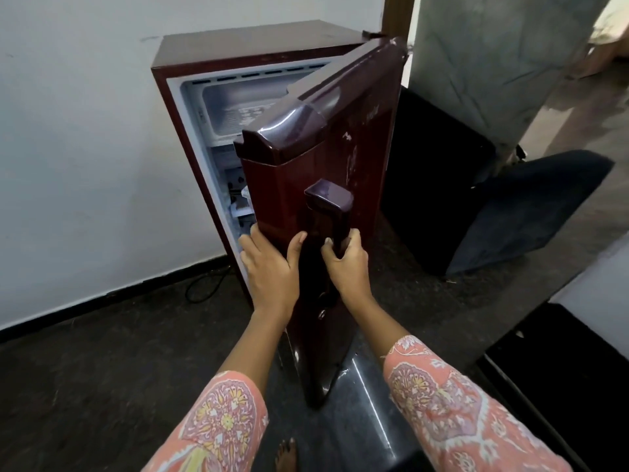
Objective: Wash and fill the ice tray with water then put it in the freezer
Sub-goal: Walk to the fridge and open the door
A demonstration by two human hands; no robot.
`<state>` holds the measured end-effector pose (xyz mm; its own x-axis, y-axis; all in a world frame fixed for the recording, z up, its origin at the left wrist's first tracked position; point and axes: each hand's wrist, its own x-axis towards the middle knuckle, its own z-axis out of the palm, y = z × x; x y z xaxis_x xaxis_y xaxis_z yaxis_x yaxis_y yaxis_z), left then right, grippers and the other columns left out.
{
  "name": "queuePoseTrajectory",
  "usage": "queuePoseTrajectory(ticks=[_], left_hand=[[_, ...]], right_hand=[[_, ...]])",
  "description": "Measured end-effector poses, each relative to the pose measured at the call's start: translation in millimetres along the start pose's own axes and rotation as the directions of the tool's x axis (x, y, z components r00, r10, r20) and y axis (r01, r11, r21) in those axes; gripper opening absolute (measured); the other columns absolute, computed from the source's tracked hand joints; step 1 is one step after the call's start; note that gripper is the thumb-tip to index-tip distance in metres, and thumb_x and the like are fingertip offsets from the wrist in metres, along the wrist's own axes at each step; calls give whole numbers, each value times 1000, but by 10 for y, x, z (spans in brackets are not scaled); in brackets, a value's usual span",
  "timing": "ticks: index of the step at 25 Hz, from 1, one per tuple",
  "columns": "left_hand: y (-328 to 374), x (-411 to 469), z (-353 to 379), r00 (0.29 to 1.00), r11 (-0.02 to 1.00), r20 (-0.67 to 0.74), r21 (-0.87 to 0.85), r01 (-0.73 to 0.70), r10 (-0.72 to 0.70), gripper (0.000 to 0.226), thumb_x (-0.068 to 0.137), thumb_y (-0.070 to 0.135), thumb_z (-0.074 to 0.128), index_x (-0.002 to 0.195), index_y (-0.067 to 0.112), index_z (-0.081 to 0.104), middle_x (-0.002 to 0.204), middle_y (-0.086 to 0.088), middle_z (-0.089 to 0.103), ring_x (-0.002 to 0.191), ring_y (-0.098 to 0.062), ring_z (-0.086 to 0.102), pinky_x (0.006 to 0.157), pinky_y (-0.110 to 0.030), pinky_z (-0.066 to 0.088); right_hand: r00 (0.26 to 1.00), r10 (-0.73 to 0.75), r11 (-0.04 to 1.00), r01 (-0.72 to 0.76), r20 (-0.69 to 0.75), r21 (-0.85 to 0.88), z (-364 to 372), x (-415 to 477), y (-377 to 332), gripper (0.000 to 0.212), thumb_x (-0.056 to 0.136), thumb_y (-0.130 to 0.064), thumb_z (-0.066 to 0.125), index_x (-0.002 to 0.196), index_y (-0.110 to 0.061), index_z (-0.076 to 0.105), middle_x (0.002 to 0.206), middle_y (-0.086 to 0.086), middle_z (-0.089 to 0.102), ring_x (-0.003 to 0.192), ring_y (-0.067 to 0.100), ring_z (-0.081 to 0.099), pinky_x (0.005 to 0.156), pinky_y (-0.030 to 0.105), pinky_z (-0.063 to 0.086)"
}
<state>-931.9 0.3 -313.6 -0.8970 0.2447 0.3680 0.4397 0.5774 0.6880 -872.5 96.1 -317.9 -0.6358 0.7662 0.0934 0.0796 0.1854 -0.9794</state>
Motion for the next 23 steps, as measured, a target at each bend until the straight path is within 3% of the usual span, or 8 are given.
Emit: queuePoseTrajectory(ticks=[3, 6, 8, 10, 13, 17, 21, 23], left_hand=[[200, -277, 84, 1000, 1000, 23, -5, -20, 20, 87, 80, 67, 33, 136, 1, 30, 124, -16, 37, 107, -33, 44, 79, -44, 47], [447, -541, 155, 997, 1000, 66, 7, -31, 30, 91, 79, 67, 29, 140, -1, 26, 128, -17, 36, 110, -34, 42, 78, -42, 46], [587, -695, 206, 993, 998, 108, 23, -57, 55, 89, 82, 63, 31, 143, -1, 20, 131, -17, 35, 113, -32, 41, 77, -40, 46], [708, -829, 266, 986, 998, 157, 10, -67, 64, 83, 89, 55, 36, 146, 0, 13, 134, -15, 33, 116, -30, 39, 76, -39, 46], [829, -995, 375, 969, 994, 223, -25, -103, 105, 78, 95, 46, 37, 148, 2, 1, 134, -13, 32, 118, -27, 39, 83, -39, 46], [914, -1230, 489, 912, 961, 311, -151, -231, 268, 68, 100, 35, 32, 149, 11, -9, 132, -9, 36, 112, -23, 43, 82, -32, 42], [1008, -1255, 621, 842, 889, 317, -7, -458, 437, 57, 97, 27, 33, 148, 6, 20, 106, -10, 52, 91, -23, 50, 55, -29, 42], [1014, -1208, 687, 808, 830, 286, 70, -554, 515, 55, 90, 25, 34, 140, 4, 39, 101, -11, 56, 89, -26, 53, 58, -32, 47]], right_hand=[[998, -53, 999, 52, -38, -12, -277, -53, 113, 16, 92, -20, 56, 96, -10, 44, 83, 4, 57, 69, 11, 54, 52, 8, 41], [993, -58, 998, 57, -98, -14, -554, -123, 209, 16, 93, -19, 54, 99, -13, 40, 87, -5, 55, 78, 6, 56, 59, 4, 40], [990, -52, 997, 44, -129, -60, -713, -177, 316, 20, 93, -19, 53, 108, -12, 41, 101, 1, 57, 95, 16, 57, 73, 7, 43], [990, -49, 988, 29, -132, -153, -872, -275, 407, 41, 94, -20, 52, 130, -10, 37, 128, 8, 49, 121, 22, 47, 94, 16, 36], [984, -45, 976, 8, -169, -216, -1034, -464, 469, 64, 96, -21, 47, 148, -10, 11, 153, 8, 22, 140, 16, 20, 103, 12, 14], [948, -176, 960, 105, -265, -259, -1175, -672, 569, 67, 96, -17, 43, 146, -28, 0, 158, 5, 2, 138, 4, 5, 118, 44, 13], [947, -245, 916, 155, -208, -371, -1373, -780, 620, 69, 93, -20, 44, 143, -32, -2, 153, -14, 4, 139, 2, 9, 116, 50, 17], [952, -219, 918, 128, -212, -376, -1491, -776, 634, 75, 92, -25, 49, 143, -31, -7, 150, -17, 2, 140, 3, 9, 115, 53, 17]])
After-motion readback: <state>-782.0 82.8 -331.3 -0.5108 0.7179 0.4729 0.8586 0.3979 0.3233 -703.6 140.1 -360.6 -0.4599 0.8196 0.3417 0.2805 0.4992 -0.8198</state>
